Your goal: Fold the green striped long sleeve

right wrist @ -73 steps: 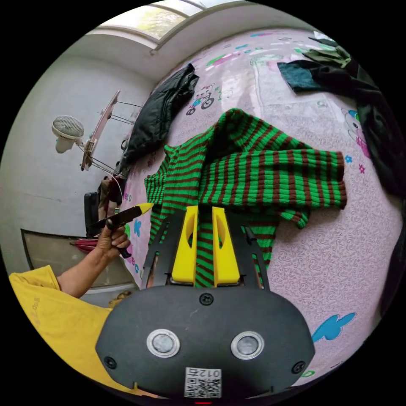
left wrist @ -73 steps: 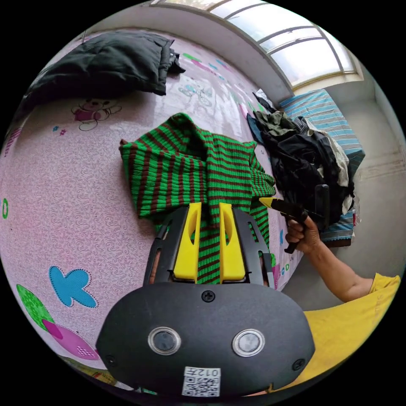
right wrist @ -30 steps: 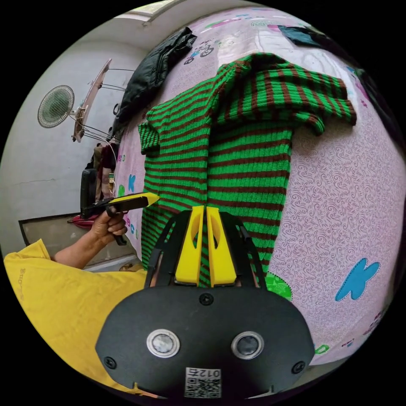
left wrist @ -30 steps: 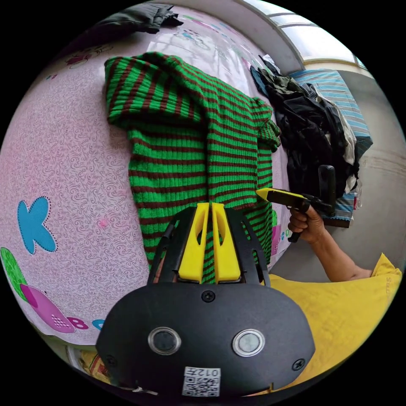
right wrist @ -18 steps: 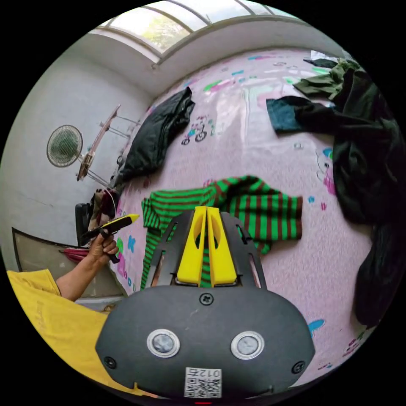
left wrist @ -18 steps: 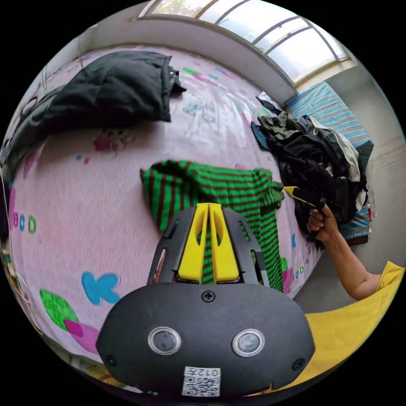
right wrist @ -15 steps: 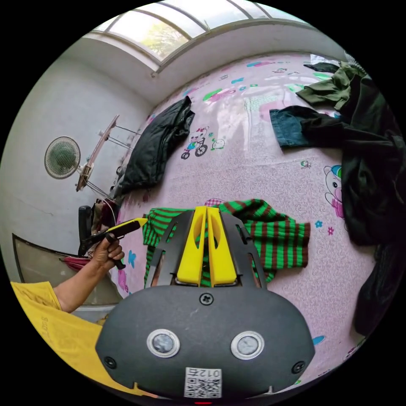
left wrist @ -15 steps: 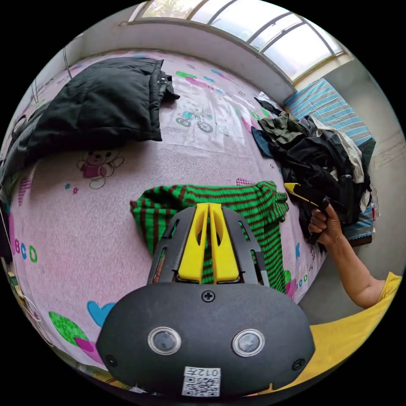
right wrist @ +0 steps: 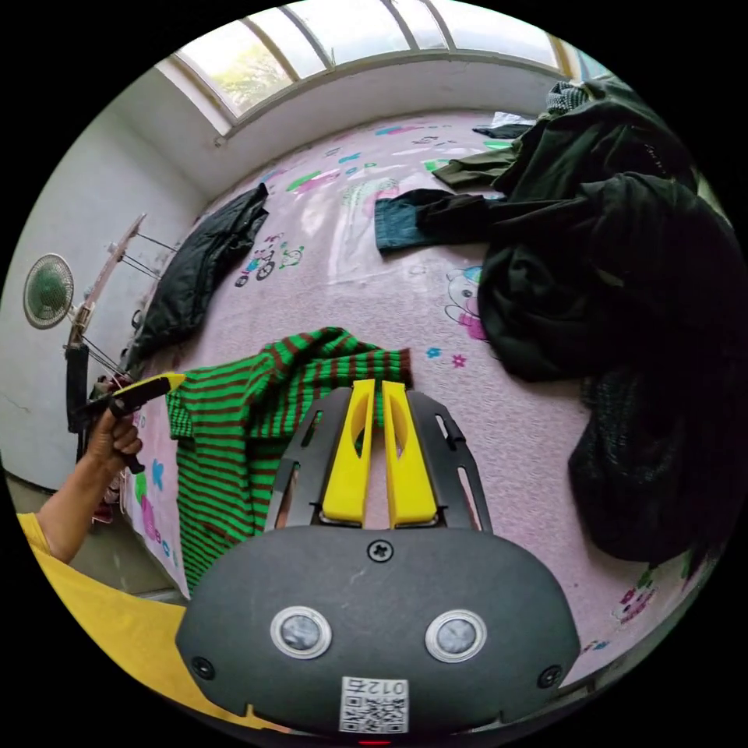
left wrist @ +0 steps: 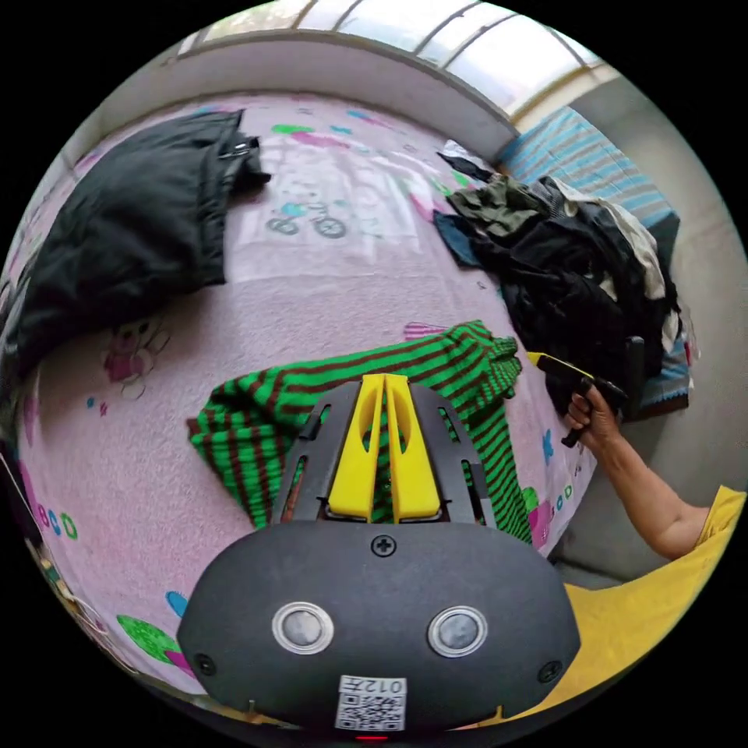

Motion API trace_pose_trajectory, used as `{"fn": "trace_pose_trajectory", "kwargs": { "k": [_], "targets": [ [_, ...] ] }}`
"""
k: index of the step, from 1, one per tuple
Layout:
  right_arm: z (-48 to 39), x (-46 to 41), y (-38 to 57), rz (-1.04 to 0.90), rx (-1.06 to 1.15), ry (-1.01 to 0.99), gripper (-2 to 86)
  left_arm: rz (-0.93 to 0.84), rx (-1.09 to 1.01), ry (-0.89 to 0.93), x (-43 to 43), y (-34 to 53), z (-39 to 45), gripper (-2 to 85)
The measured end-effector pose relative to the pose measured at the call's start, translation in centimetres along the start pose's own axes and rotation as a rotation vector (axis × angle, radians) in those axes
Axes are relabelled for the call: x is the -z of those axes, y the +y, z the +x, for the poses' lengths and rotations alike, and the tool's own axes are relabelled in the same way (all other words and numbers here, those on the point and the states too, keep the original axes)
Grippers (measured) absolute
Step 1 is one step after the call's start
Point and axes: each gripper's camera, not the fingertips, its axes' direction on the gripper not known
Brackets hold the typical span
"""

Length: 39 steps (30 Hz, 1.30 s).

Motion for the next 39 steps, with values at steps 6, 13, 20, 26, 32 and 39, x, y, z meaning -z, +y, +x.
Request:
{"fn": "trace_pose_trajectory", "kwargs": {
  "k": [6, 13, 20, 26, 32, 39],
  "targets": [
    [-4.5, -2.1, 3.0, -0.072, 0.261, 0.095, 3.4, -0.153, -0.376, -0.062, -8.0, -4.4, 12.8, 0.1],
    [-8.2, -4.1, 6.5, -0.121, 0.540, 0.241, 6.6, -0.270, -0.535, -0.129, -15.5, -7.0, 19.6, 0.0],
    [-11.8, -6.8, 9.6, -0.112, 0.819, 0.447, 6.9, -0.306, -0.502, -0.137, -18.6, -8.3, 20.5, -0.1],
    [-12.4, -5.6, 11.2, -0.056, 0.836, 0.566, 6.4, -0.293, -0.478, -0.146, -19.5, -9.1, 20.8, -0.1],
    [-12.6, -5.6, 13.1, -0.066, 1.016, 0.661, 6.7, -0.295, -0.451, -0.126, -21.0, -10.5, 21.0, 0.0],
    [-10.2, -4.2, 12.2, -0.084, 1.127, 0.695, 5.1, -0.295, -0.454, -0.123, -22.7, -12.1, 21.1, 0.0]
  ]
}}
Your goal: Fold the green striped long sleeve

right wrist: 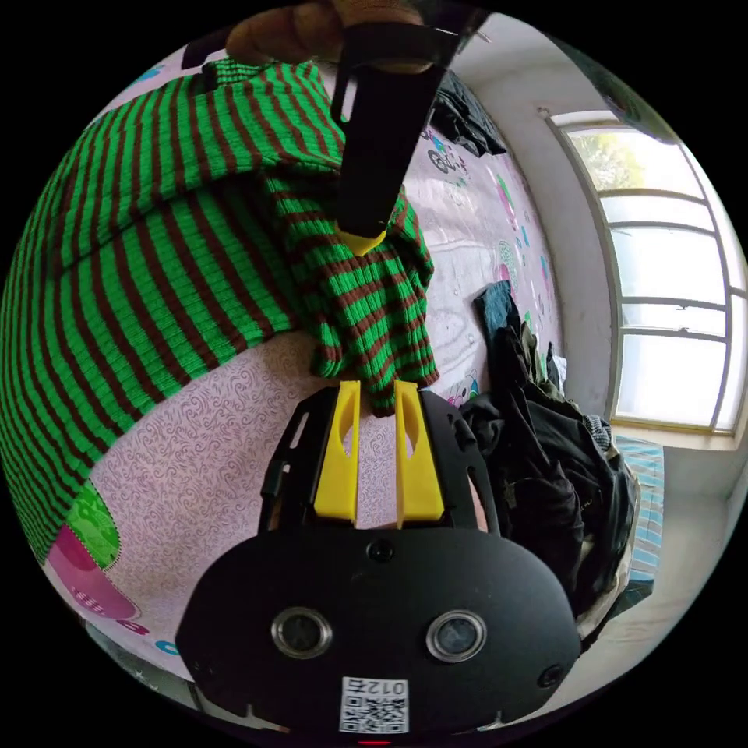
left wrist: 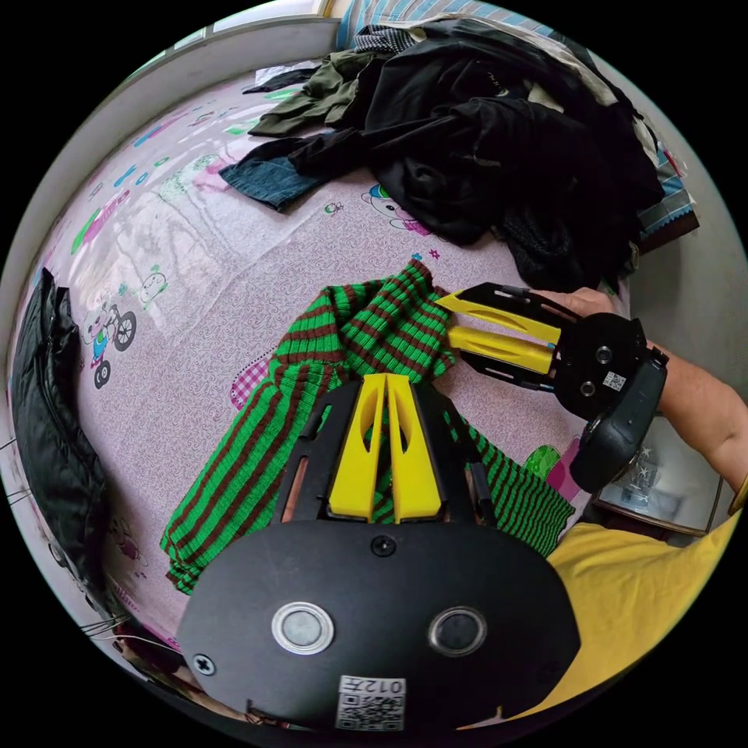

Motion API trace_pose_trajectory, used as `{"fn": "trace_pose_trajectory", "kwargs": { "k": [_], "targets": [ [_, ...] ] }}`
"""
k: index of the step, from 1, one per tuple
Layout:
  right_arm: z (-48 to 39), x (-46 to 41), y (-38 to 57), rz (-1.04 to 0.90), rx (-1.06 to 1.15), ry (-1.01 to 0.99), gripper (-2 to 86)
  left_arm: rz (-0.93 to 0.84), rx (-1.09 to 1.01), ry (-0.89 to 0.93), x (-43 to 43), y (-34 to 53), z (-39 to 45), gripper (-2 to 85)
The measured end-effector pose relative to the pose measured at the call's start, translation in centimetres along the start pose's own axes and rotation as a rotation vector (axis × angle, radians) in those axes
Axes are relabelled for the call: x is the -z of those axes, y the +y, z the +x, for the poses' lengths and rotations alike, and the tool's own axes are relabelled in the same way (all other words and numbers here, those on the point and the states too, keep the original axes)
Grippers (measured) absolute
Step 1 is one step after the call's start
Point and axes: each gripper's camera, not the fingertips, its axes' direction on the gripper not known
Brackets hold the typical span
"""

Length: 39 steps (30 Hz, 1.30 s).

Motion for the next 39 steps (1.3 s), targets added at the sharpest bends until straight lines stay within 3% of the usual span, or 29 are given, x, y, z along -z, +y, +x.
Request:
{"fn": "trace_pose_trajectory", "kwargs": {
  "k": [4, 8, 14, 18, 20, 23, 30, 33, 39],
  "targets": [
    [3.5, 0.3, 1.9, -0.013, -0.107, -0.028, 2.6, 0.018, 0.019, -0.004, -0.1, -0.7, -0.8, 0.0],
    [10.9, 2.8, 5.0, 0.039, -0.433, -0.192, 1.8, 0.060, 0.050, 0.011, 0.4, -0.8, -1.9, 0.0],
    [21.3, 1.1, 14.0, 0.372, -1.215, -0.931, 1.7, 0.157, 0.146, 0.042, 1.8, -0.2, -4.3, 0.2],
    [20.0, -6.3, 22.9, 0.659, -1.894, -1.474, 2.2, 0.173, 0.168, 0.064, 1.8, -0.6, -5.2, 0.3],
    [18.8, -7.9, 24.9, 0.692, -2.041, -1.549, 2.4, 0.171, 0.163, 0.079, 1.5, -1.1, -5.4, 0.3],
    [19.4, -8.3, 26.6, 0.670, -2.047, -1.552, 2.6, 0.158, 0.130, 0.109, 0.8, -2.1, -5.3, 0.3],
    [26.3, -5.6, 26.1, 0.395, -1.693, -1.231, 2.6, 0.103, 0.127, 0.167, -2.0, -3.4, -5.9, 0.3],
    [27.9, -5.6, 26.8, 0.306, -1.609, -1.223, 2.6, 0.072, 0.119, 0.189, -3.0, -3.9, -6.0, 0.3],
    [32.7, -4.2, 29.3, 0.264, -1.543, -1.124, 2.5, 0.062, 0.106, 0.189, -3.7, -3.6, -6.6, 0.3]
  ]
}}
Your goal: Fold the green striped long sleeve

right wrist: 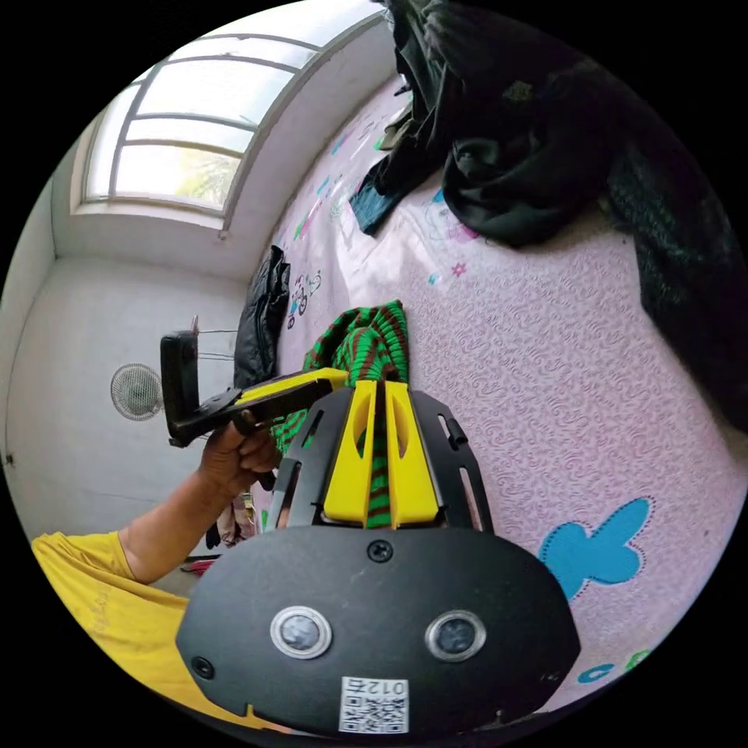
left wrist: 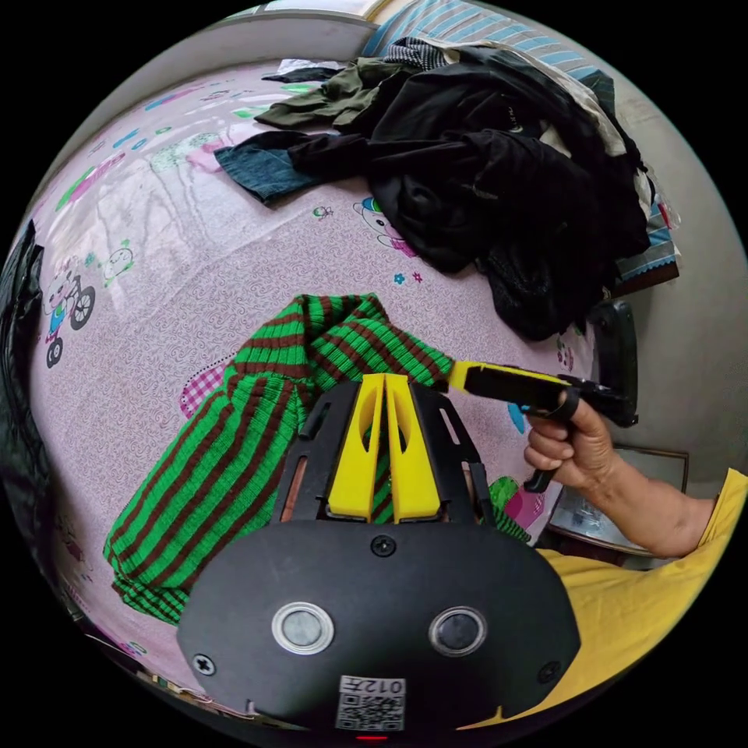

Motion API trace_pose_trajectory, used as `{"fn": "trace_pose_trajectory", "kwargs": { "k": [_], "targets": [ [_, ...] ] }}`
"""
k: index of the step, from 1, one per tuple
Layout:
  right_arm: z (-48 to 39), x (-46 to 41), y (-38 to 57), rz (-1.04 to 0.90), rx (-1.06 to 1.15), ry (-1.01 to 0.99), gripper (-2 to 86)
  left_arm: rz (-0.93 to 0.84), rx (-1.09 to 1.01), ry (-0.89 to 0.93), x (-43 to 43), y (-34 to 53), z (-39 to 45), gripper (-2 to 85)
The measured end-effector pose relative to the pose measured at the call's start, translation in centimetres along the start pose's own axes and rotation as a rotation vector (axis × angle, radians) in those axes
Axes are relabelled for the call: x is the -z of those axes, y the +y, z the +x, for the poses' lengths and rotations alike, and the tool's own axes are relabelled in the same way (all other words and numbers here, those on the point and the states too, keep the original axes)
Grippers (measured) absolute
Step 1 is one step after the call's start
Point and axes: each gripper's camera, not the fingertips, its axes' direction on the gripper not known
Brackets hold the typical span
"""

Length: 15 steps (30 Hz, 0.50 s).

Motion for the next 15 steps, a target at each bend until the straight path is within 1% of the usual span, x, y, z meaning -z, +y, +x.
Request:
{"fn": "trace_pose_trajectory", "kwargs": {
  "k": [2, 4, 6, 8, 10, 12, 13, 15],
  "targets": [
    [-0.4, 0.4, -1.6, -0.006, 0.007, -0.011, 2.3, 0.003, 0.016, 0.009, 0.0, 0.2, -0.6, 0.3],
    [-1.1, 0.5, -3.2, -0.022, 0.017, 0.032, 2.1, 0.017, 0.037, 0.030, 0.4, 0.6, -1.3, 0.3],
    [-2.4, 0.3, -4.4, -0.114, 0.092, 0.040, 1.7, 0.027, 0.046, 0.031, 0.7, 0.8, -1.7, 0.3],
    [-2.6, -0.3, -4.4, -0.197, 0.098, 0.061, 1.5, 0.040, 0.046, 0.038, 1.0, 0.9, -2.0, 0.3],
    [-2.5, -0.3, -4.1, -0.171, 0.073, 0.085, 1.4, 0.042, 0.033, 0.051, 1.1, 1.1, -2.1, 0.3],
    [-1.4, -0.5, -3.8, -0.129, -0.052, 0.012, 1.5, 0.034, 0.018, 0.046, 1.1, 1.1, -1.9, 0.3],
    [-1.1, -0.7, -3.7, -0.132, -0.078, -0.002, 1.6, 0.025, 0.015, 0.035, 0.9, 1.2, -1.8, 0.3],
    [-1.3, -1.4, -3.3, -0.139, -0.083, 0.008, 1.8, 0.016, 0.012, 0.038, 0.8, 1.3, -1.6, 0.3]
  ]
}}
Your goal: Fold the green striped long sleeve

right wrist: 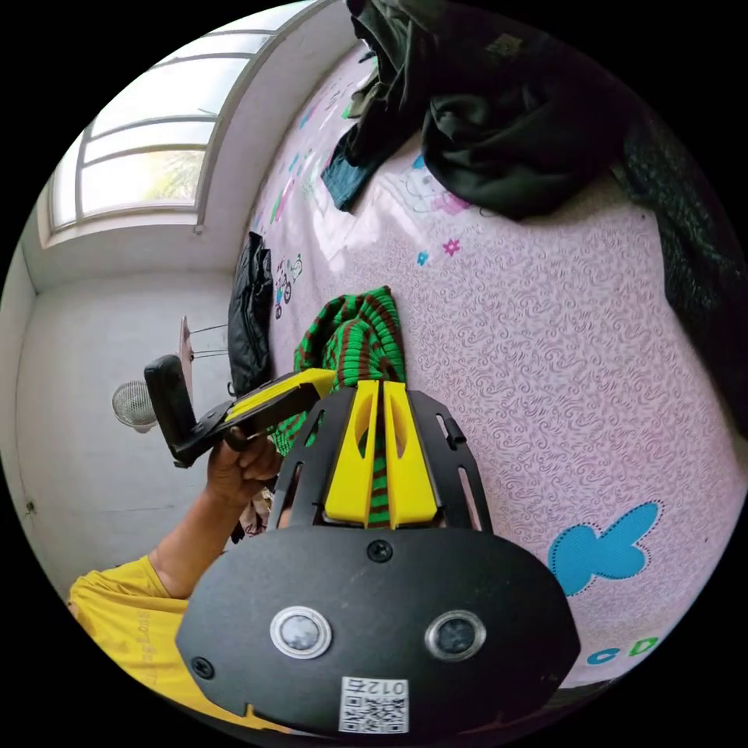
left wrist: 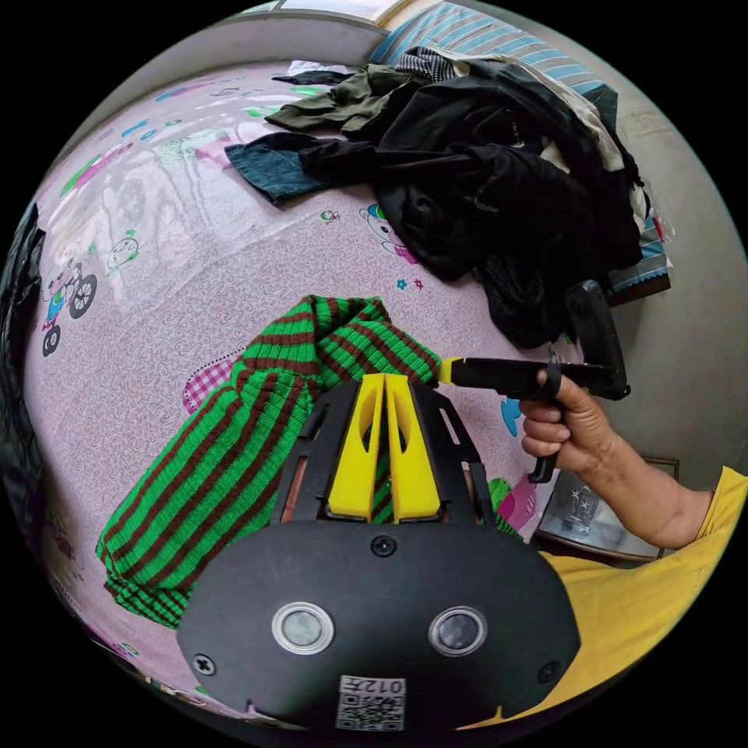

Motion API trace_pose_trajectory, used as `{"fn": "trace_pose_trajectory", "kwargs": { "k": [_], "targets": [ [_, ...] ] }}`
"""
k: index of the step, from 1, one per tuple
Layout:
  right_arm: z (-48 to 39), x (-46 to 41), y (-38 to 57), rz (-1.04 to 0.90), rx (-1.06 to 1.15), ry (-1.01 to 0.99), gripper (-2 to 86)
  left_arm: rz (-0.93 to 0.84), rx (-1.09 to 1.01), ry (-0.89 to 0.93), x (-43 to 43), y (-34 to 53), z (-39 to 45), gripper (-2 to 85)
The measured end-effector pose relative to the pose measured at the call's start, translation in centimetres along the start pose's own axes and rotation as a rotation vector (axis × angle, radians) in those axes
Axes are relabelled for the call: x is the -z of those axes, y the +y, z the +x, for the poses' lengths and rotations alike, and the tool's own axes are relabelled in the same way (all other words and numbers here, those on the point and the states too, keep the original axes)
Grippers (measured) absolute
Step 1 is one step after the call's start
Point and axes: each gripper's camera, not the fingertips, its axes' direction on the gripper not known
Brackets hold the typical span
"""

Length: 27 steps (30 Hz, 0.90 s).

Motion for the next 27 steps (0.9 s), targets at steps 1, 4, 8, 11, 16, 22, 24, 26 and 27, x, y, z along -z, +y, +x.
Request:
{"fn": "trace_pose_trajectory", "kwargs": {
  "k": [1, 4, 8, 11, 16, 22, 24, 26, 27],
  "targets": [
    [-0.1, 0.0, 0.1, 0.000, 0.005, 0.004, 1.9, -0.011, -0.003, 0.005, -0.2, 0.1, 0.1, 0.3],
    [-0.3, 0.9, 0.4, 0.009, 0.013, 0.011, 2.2, -0.045, -0.010, -0.005, -0.6, 0.6, 0.1, 0.3],
    [-0.6, 3.9, 0.6, 0.043, 0.042, 0.101, 2.9, -0.041, -0.011, -0.001, -0.3, 1.3, 0.0, 0.4],
    [-2.0, 4.7, -0.5, 0.056, 0.068, 0.081, 4.1, -0.029, -0.010, -0.003, 0.1, 2.2, 0.0, 0.4],
    [-4.1, 1.8, -3.9, -0.043, 0.048, 0.053, 6.2, -0.012, 0.005, -0.003, 0.8, 4.2, 0.2, 0.4],
    [-4.5, -2.2, -5.3, -0.229, -0.028, 0.097, 5.0, 0.003, 0.020, 0.002, 1.7, 6.8, 0.3, 0.4],
    [-5.6, -1.5, -4.5, -0.163, -0.001, 0.031, 3.3, 0.019, 0.036, 0.010, 2.3, 7.7, 0.2, 0.4],
    [-7.2, -0.9, -3.6, -0.117, 0.063, -0.054, 2.8, 0.061, 0.059, 0.025, 3.5, 8.8, 0.1, 0.4],
    [-8.2, -0.6, -2.9, -0.085, 0.131, -0.139, 2.6, 0.108, 0.069, 0.031, 4.7, 9.7, 0.1, 0.4]
  ]
}}
